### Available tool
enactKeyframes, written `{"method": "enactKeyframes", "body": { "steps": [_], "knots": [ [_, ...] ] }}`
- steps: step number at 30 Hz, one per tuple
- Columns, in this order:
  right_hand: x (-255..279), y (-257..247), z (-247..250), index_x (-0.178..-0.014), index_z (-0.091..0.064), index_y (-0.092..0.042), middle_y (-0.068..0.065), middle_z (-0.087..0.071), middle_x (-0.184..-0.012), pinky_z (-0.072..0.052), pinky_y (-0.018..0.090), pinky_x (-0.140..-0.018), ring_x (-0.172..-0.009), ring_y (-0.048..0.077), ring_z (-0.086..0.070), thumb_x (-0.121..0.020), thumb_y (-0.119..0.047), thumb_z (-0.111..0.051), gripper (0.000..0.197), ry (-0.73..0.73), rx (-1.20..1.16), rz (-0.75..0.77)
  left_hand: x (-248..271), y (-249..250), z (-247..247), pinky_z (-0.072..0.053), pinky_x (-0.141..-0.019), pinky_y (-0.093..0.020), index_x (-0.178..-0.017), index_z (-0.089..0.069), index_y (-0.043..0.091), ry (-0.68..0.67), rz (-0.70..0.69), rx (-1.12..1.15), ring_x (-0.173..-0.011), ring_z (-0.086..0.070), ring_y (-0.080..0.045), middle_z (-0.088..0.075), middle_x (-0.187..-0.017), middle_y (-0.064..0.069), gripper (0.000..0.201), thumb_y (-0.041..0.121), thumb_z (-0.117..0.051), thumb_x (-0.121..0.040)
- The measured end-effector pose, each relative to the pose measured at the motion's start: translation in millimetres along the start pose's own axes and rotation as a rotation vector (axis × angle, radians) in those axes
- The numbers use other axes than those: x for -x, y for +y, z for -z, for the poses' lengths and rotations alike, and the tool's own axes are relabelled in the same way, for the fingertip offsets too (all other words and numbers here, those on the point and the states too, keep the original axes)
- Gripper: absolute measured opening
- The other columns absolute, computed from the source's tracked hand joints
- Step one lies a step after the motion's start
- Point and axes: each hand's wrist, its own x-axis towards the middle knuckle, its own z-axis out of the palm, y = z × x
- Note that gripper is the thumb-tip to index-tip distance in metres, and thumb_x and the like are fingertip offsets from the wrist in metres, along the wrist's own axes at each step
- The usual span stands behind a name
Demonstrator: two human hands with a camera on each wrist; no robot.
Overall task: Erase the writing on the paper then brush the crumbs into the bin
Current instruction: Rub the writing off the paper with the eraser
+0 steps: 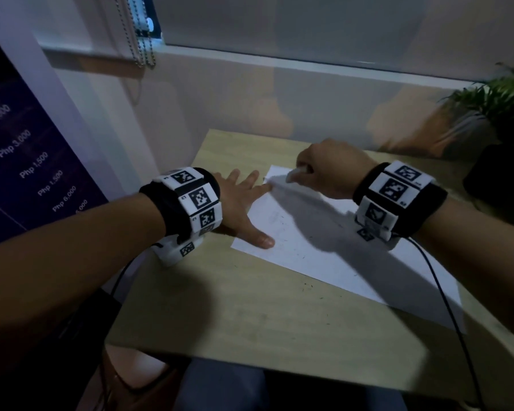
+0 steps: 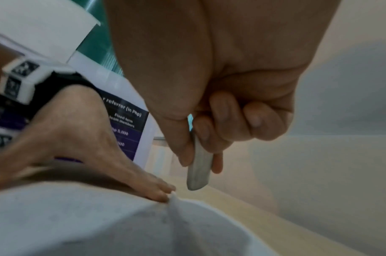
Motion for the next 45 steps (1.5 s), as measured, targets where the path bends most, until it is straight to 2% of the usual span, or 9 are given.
{"method": "enactKeyframes", "body": {
  "steps": [5, 12, 15, 20, 25, 30, 35, 41, 45],
  "knots": [
    [0.5, -8.8, -14.3, -0.073, -0.062, -0.013, 0.007, -0.060, -0.072, -0.043, 0.033, -0.059, -0.070, 0.030, -0.058, -0.093, -0.053, -0.058, 0.045, -0.092, 0.000, 0.013, -6.6, 2.3, -2.4, 0.011, -0.122, -0.060, -0.160, 0.014, 0.037, 0.112, -0.009, -0.027, -0.155, 0.023, -0.026, 0.026, -0.167, 0.005, 0.138, 0.101, -0.053, -0.057],
    [9.9, -12.3, -15.3, -0.065, -0.044, -0.017, 0.003, -0.048, -0.068, -0.029, 0.028, -0.051, -0.065, 0.027, -0.050, -0.099, -0.047, -0.053, 0.046, -0.063, 0.072, 0.016, -18.2, -1.7, 3.5, 0.012, -0.121, -0.063, -0.156, 0.025, 0.039, 0.028, 0.000, -0.050, -0.154, 0.023, -0.029, 0.031, -0.166, 0.004, 0.149, 0.106, -0.049, -0.046],
    [15.6, -23.0, -16.7, -0.065, -0.049, -0.019, 0.002, -0.051, -0.066, -0.038, 0.031, -0.055, -0.064, 0.025, -0.052, -0.095, -0.049, -0.056, 0.043, -0.117, -0.027, 0.082, -21.1, -3.4, 2.8, 0.012, -0.121, -0.063, -0.156, 0.025, 0.041, 0.034, 0.005, -0.039, -0.155, 0.022, -0.029, 0.029, -0.166, 0.004, 0.152, 0.107, -0.051, -0.042],
    [-4.1, -10.5, -13.3, -0.072, -0.057, -0.007, 0.009, -0.056, -0.071, -0.044, 0.034, -0.059, -0.069, 0.031, -0.057, -0.096, -0.056, -0.052, 0.055, -0.050, 0.006, -0.036, -21.1, -2.7, 4.8, 0.011, -0.121, -0.063, -0.156, 0.024, 0.040, 0.021, -0.001, -0.031, -0.155, 0.021, -0.029, 0.029, -0.166, 0.005, 0.156, 0.109, -0.049, -0.036],
    [11.2, -42.1, -16.4, -0.066, -0.043, -0.017, 0.001, -0.043, -0.068, -0.026, 0.028, -0.049, -0.057, 0.018, -0.042, -0.098, -0.044, -0.050, 0.042, -0.065, 0.030, 0.040, -21.8, -3.3, 3.7, 0.008, -0.120, -0.066, -0.153, 0.023, 0.047, 0.030, -0.015, -0.009, -0.156, 0.016, -0.032, 0.026, -0.167, 0.005, 0.160, 0.112, -0.043, -0.022],
    [-5.9, -14.8, -10.2, -0.075, -0.059, -0.008, 0.009, -0.058, -0.075, -0.035, 0.029, -0.054, -0.069, 0.029, -0.055, -0.097, -0.056, -0.052, 0.053, -0.052, 0.045, -0.057, -19.8, -2.4, 4.1, 0.008, -0.121, -0.065, -0.156, 0.023, 0.041, 0.020, -0.004, -0.018, -0.155, 0.019, -0.031, 0.028, -0.166, 0.005, 0.158, 0.109, -0.048, -0.033],
    [13.6, -39.7, -16.5, -0.063, -0.041, -0.018, 0.000, -0.044, -0.064, -0.024, 0.028, -0.049, -0.059, 0.020, -0.044, -0.098, -0.045, -0.049, 0.045, -0.073, 0.036, 0.054, -16.8, 0.9, 5.1, 0.003, -0.121, -0.067, -0.156, 0.022, 0.042, 0.031, -0.010, -0.016, -0.155, 0.016, -0.035, 0.027, -0.167, 0.002, 0.152, 0.103, -0.052, -0.038],
    [1.7, -2.0, -14.6, -0.063, -0.051, -0.010, 0.007, -0.050, -0.064, -0.040, 0.033, -0.058, -0.065, 0.030, -0.053, -0.096, -0.056, -0.049, 0.056, -0.065, 0.006, -0.037, -14.9, 2.1, 6.5, 0.004, -0.122, -0.065, -0.157, 0.023, 0.038, 0.005, 0.018, -0.024, -0.155, 0.020, -0.030, 0.030, -0.166, 0.005, 0.152, 0.102, -0.052, -0.041],
    [19.8, -22.8, -19.9, -0.079, -0.053, -0.012, 0.004, -0.047, -0.073, -0.026, 0.028, -0.051, -0.070, 0.029, -0.050, -0.102, -0.043, -0.044, 0.040, -0.004, 0.148, 0.046, -15.9, 1.6, 5.8, 0.002, -0.122, -0.065, -0.156, 0.024, 0.039, 0.007, 0.023, -0.025, -0.155, 0.020, -0.031, 0.030, -0.166, 0.005, 0.147, 0.099, -0.058, -0.050]
  ]
}}
